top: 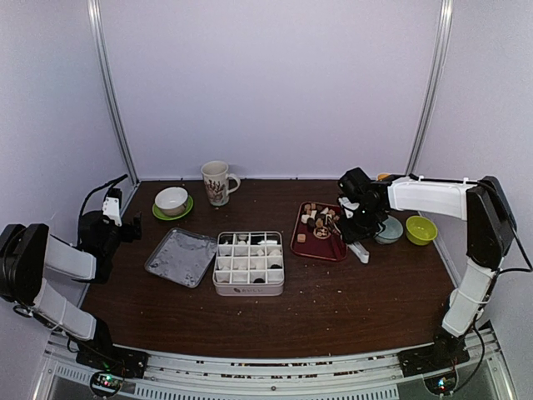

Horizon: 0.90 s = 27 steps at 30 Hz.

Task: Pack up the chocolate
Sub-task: Pick up the fake chocolate from the plate.

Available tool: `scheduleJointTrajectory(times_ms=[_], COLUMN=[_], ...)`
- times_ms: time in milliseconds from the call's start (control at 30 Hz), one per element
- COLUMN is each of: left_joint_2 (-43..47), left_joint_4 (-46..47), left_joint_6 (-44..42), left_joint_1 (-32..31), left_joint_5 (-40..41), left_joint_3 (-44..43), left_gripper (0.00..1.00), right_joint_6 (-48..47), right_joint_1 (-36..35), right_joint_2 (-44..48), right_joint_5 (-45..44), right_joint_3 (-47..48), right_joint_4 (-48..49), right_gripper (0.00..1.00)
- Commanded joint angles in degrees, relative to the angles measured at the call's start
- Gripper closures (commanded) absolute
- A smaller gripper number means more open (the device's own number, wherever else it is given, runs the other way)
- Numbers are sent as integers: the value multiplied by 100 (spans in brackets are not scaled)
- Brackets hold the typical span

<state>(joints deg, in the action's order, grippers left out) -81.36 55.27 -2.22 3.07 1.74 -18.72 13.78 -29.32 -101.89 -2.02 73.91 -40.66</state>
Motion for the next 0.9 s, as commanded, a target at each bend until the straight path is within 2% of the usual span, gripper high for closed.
scheduleJointTrajectory(times_ms=[0,267,433,667,867], left_joint_2=[-29,-29,-29,-29,-29], left_joint_4=[149,151,151,145,151], left_joint_6=[46,47,46,46,46], left_joint_1=[38,42,43,44,41], left_joint_5=[37,37,37,37,37], left_joint_3=[-81,-79,-85,-79,-79], left_gripper=[2,2,2,2,2], right_joint_6=[-130,-152,-165,-239,-398], right_joint_1=[-28,-100,-100,-108,-134], right_joint_2=[-65,-100,-13,570,1052], right_joint_5=[-251,-279,-278,77,490], right_joint_3=[220,245,242,16,-179], right_joint_4=[-175,-202,-191,38,-172], right_gripper=[65,64,72,73,75])
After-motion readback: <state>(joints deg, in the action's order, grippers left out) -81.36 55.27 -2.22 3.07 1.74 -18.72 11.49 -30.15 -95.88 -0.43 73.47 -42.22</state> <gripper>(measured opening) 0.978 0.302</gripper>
